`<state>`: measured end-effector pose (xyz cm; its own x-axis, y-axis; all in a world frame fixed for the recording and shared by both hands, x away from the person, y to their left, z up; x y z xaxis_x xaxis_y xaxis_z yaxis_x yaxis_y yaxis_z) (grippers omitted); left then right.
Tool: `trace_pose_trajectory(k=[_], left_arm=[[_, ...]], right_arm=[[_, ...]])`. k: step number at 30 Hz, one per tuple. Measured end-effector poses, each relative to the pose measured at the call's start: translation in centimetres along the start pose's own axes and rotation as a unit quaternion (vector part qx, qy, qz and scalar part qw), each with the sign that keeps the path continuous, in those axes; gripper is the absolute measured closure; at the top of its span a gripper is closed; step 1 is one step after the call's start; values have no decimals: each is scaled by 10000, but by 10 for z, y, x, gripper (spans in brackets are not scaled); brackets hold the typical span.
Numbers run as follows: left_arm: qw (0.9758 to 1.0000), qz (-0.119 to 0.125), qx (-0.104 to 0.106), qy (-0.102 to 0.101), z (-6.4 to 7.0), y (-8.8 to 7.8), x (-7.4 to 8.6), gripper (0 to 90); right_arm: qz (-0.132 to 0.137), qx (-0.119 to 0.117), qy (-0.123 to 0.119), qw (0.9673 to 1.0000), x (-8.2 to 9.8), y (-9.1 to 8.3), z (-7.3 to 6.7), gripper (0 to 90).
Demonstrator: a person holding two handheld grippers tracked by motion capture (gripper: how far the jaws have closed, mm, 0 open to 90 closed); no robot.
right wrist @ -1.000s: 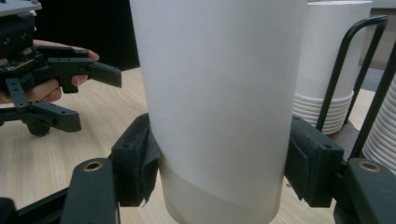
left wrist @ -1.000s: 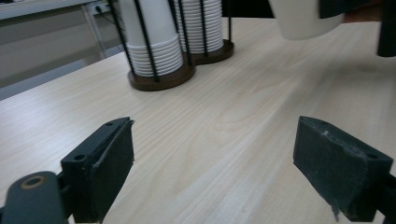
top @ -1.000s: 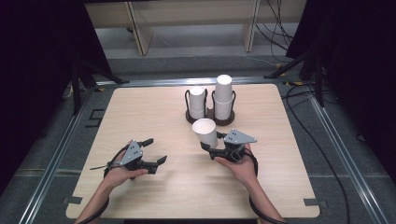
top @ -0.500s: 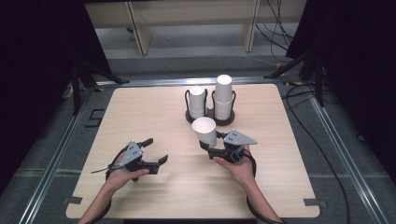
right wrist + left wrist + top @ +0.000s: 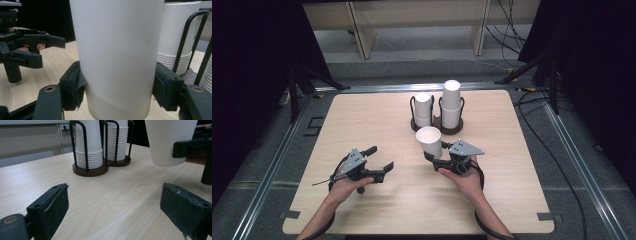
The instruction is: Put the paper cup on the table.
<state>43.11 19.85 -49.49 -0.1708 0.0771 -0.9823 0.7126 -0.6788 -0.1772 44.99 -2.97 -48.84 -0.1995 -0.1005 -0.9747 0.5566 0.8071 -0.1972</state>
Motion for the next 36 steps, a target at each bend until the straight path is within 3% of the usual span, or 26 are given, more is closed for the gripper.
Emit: trace_pose_trajectory(k=[3,4,5,6,9,10,11,12,14,15,16,17,18,20,25,26,27,30,33,34,35,36], left_arm=[[9999,-54,98,61,8,6,-11,83],[9999,-54,98,61,8,6,-11,83],[9998,-79,158,-42,15,11,-17,83],[9998,-56,180,-37,17,15,-20,83],[9997,-67,238,-26,23,22,-26,83],[9997,-59,245,-71,25,26,-29,83],[9991,-140,394,-114,32,33,-34,84],[9991,-140,394,-114,32,33,-34,84],[9985,-156,478,-207,38,40,-39,83],[9983,-134,510,-257,40,44,-41,82],[9982,-213,533,-149,40,47,-42,82],[9982,-189,525,-233,43,54,-47,81],[9981,-180,543,-240,44,56,-49,81],[9977,-149,598,-273,47,60,-53,81],[9971,-143,673,-328,51,66,-57,81],[9970,-154,671,-342,52,69,-58,81],[9970,-180,667,-349,52,70,-58,81],[9970,-166,664,-350,53,73,-59,81],[9965,-209,718,-367,56,78,-59,90],[9964,-183,734,-395,57,79,-59,97],[9964,-183,734,-395,57,79,-59,102],[9960,-197,731,-473,57,80,-60,106]], right_arm=[[44,32,49,10000,1,0,-4,344],[51,97,-47,9999,1,1,-2,344],[14,95,-51,9999,2,2,-3,344],[-24,123,33,9999,3,2,-4,344],[66,142,-85,9998,1,6,-4,344],[-53,138,-50,9999,3,6,-6,344],[-47,106,-34,9999,3,11,-8,344],[11,164,-161,9997,3,13,-7,344],[-84,101,-26,9999,4,14,-10,344],[-37,68,-86,9999,4,17,-10,344],[-43,42,-26,10000,4,19,-11,344],[64,219,-147,9996,2,22,-10,344],[-11,49,-93,9999,2,23,-12,344],[-101,144,-116,9998,3,22,-12,344],[-41,110,-69,9999,2,24,-13,344],[-20,213,-235,9995,0,24,-10,344],[83,123,-210,9997,-1,25,-11,344],[21,164,-92,9998,-1,25,-13,344],[25,109,-137,9998,-1,27,-15,344],[47,173,-317,9993,-2,27,-13,344],[-32,151,-161,9998,0,27,-16,344],[18,93,-179,9998,0,28,-16,344]])
Point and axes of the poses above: each handheld gripper's, and its own axes: y roughly forward along the jaws, x roughly out of its underside, z roughly to its right, the point moved 7 cm from there along y, roughly forward along the jaws, and after that the axes turned 1 degree about -x, right-handed, at the moved point
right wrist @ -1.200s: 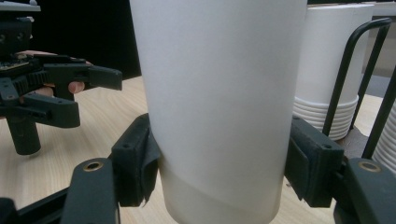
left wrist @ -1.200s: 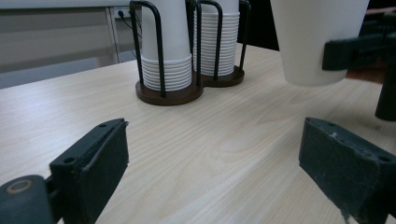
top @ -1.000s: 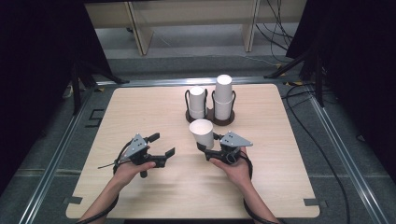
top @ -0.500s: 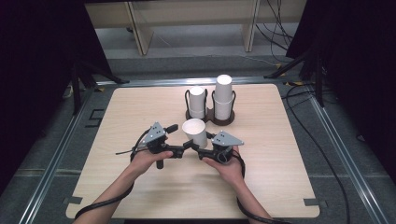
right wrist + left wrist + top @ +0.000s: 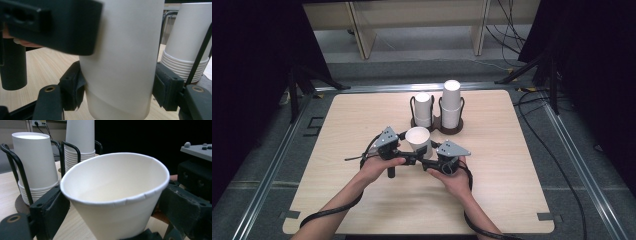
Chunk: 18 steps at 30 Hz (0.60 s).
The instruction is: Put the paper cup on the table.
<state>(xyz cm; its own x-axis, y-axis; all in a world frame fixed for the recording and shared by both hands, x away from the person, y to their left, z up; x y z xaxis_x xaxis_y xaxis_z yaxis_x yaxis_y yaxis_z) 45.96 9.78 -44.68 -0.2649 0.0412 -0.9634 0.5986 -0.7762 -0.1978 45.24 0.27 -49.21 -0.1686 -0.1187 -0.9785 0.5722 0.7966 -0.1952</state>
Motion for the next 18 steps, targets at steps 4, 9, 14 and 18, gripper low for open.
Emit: trace_pose_trajectory(k=[4,9,14,18], left_arm=[[10000,14,-12,-50,0,1,0,141],[9999,88,46,128,3,2,-3,167],[9984,17,-102,562,5,0,-2,207],[9975,75,-123,697,8,-1,-2,215]], right_arm=[[11,120,-141,9998,0,0,2,343],[-57,74,-58,9999,0,0,-1,335],[-24,21,-60,10000,0,3,-1,314],[-217,169,-137,9995,1,1,-1,239]])
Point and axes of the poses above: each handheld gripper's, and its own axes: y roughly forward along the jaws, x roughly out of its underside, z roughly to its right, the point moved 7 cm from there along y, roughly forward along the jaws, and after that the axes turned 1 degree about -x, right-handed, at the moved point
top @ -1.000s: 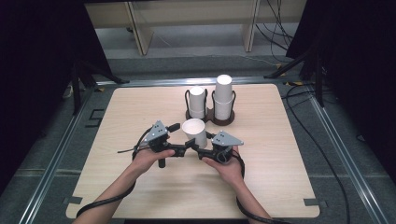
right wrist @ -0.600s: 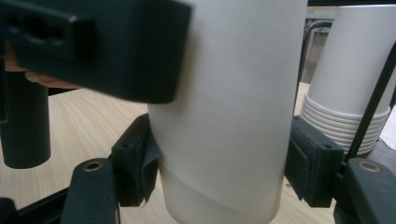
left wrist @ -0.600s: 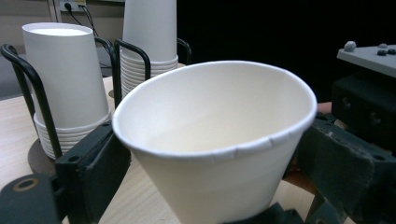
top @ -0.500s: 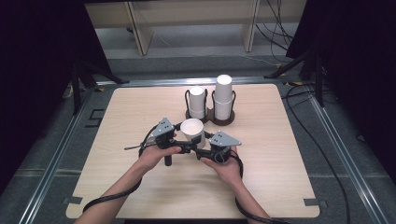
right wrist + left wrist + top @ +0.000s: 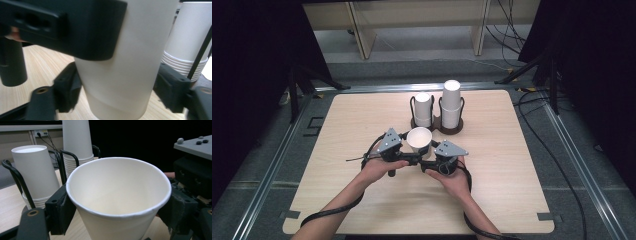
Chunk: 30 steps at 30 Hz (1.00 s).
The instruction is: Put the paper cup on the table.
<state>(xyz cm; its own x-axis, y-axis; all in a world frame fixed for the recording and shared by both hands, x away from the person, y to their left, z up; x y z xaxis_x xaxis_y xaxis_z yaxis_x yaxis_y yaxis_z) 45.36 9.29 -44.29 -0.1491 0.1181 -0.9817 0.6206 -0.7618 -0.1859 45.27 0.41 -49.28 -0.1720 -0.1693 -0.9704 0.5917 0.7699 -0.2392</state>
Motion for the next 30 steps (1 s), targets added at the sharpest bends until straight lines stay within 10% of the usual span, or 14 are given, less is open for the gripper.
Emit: trace_pose_trajectory(k=[8,18,30], left_arm=[[9995,202,-185,134,-5,-5,-9,220],[9958,327,-817,234,-41,-27,-9,220],[9893,336,-1388,281,-74,-47,-3,222]], right_arm=[[-15,-75,-97,9999,-1,-3,-1,193],[87,159,-314,9993,-3,-25,13,201],[36,239,27,9997,3,-36,21,217]])
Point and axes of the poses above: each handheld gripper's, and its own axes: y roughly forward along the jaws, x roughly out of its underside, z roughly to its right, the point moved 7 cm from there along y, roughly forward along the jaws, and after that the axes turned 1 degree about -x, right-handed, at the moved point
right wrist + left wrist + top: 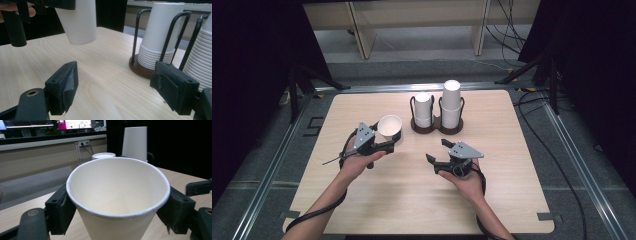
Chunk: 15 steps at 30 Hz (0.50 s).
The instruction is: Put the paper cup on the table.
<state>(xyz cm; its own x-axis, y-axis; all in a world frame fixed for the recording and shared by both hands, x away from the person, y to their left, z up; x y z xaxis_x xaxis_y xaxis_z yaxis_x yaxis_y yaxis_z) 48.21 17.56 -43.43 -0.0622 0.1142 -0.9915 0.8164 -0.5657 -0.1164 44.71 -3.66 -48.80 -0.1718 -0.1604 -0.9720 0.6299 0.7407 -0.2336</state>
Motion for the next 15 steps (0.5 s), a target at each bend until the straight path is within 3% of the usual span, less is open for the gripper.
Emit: trace_pose_trajectory(k=[1,2,3,5,6,7,9,10,15], left_arm=[[10000,-7,-70,-4,-4,-1,1,222],[9998,-8,-192,-3,-11,-2,2,222],[9996,-7,-279,20,-15,-2,3,222],[9994,-22,-350,32,-19,-3,4,222],[9991,6,-428,32,-23,-3,5,222],[9988,64,-491,30,-27,-2,5,222],[9977,-26,-677,8,-36,-5,7,222],[9971,-35,-754,16,-40,-5,8,222],[9935,-65,-1139,40,-62,-7,13,222]], right_arm=[[0,0,0,10000,0,0,0,217],[-25,174,-53,9998,1,-3,4,220],[-45,62,60,10000,2,-3,3,221],[-30,114,49,9999,2,-4,4,222],[21,227,-80,9997,2,-6,8,223],[-57,201,78,9998,4,-9,8,226],[19,259,-33,9997,3,-10,11,227],[-39,221,138,9997,5,-12,9,227],[106,335,146,9993,7,-18,15,230]])
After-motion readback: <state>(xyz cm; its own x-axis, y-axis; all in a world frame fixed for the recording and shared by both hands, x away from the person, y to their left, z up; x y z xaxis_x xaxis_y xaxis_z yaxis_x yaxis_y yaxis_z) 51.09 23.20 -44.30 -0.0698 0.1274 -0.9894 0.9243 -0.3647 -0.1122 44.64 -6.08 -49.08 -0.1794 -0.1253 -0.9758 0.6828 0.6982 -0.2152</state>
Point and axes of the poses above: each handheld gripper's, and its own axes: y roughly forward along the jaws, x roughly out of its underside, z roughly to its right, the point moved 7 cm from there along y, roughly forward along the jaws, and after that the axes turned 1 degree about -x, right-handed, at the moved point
